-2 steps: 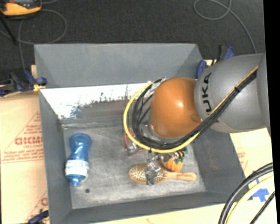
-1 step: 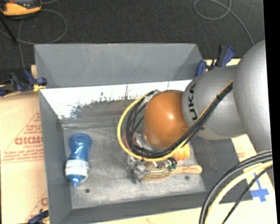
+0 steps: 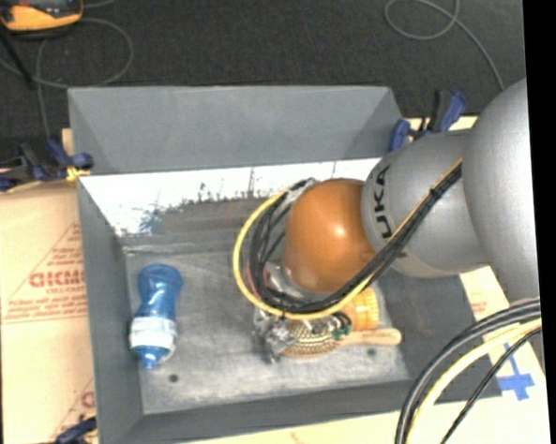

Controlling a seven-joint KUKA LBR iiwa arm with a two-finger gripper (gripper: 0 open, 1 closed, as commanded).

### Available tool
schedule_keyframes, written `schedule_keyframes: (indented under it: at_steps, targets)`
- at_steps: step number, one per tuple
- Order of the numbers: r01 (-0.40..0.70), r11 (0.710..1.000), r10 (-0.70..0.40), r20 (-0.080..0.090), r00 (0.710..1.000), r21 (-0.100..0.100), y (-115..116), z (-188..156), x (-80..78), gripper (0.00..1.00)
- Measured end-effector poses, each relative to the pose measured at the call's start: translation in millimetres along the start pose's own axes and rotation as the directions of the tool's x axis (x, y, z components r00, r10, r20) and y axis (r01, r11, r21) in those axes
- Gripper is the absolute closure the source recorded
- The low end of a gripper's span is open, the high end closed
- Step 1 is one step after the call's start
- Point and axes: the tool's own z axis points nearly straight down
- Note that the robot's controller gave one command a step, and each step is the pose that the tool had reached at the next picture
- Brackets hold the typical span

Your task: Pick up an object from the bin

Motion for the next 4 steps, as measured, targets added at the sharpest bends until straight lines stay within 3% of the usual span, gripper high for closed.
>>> schedule_keyframes:
  at_steps: [1, 2, 3, 4]
  targets:
    - [-0.015, 1.0, 0.015, -0.017, 1.0, -0.001, -3.8, -37.5, 10.2, 1.0]
    - [-0.162, 0.987, 0.162, -0.004, 0.987, 0.002, -18.1, -70.3, -3.9, 1.0]
    - [0.029, 1.0, -0.029, -0.005, 1.0, 0.004, -5.5, -163.2, 9.9, 0.0]
    - [0.027, 1.0, -0.027, -0.009, 1.0, 0.001, -4.8, -160.5, 10.5, 0.0]
